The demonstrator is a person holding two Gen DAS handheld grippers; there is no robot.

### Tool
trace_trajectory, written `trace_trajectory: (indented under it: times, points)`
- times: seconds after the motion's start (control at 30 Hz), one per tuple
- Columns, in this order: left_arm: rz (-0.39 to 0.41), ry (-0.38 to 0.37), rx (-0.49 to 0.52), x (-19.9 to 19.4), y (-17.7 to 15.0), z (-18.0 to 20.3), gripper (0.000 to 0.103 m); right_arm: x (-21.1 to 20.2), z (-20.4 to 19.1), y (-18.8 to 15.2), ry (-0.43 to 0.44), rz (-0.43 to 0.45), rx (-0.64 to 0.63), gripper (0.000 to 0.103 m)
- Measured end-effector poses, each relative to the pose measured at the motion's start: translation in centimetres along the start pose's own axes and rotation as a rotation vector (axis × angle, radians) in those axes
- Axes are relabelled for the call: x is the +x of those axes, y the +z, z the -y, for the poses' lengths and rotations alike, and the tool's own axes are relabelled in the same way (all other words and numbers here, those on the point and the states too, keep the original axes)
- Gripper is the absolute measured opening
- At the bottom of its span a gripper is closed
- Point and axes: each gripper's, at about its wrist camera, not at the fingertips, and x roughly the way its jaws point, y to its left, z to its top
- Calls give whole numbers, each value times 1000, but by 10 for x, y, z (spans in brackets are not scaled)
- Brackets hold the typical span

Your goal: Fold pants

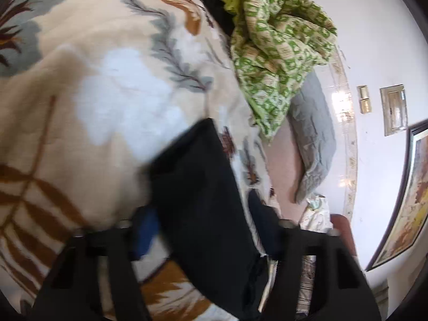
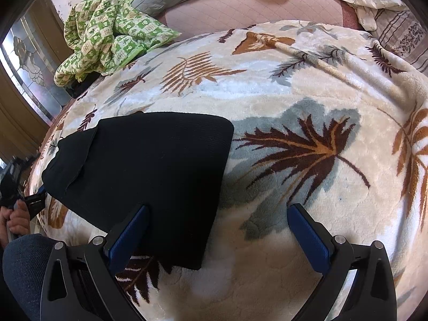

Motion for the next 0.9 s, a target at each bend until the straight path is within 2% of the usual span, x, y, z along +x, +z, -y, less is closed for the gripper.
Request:
trace_trajectory:
  times: [0.07,0.2,0.27,0.33,0.57,0.63,0.77,0.83,0.9]
  points:
    - [12,28,28,1,0,-1,33,0,0,0,0,0,0,102]
    - [40,69,103,0,-4,6,28,0,0,0,1,1,-2,102]
    - [53,90,149,-2,-5,11,15,0,0,0,1,1,-1,102]
    - [64,116,222,-3,-8,19,9,0,0,0,0,1,-1,102]
    - [145,252,549,-5,-29,53,8,0,0,0,2,1,-1,102]
    - [180,269,678,-8,-40,65,8,0,1,0,4,-1,0,102]
    - [237,207,987,-17,-75,96,8,0,0,-1,1,2,-1,102]
    - [239,170,1058,-18,-85,102,8,0,1,0,0,2,0,102]
    - [227,144,1067,-18,-87,104,8,0,1,0,2,2,-2,102]
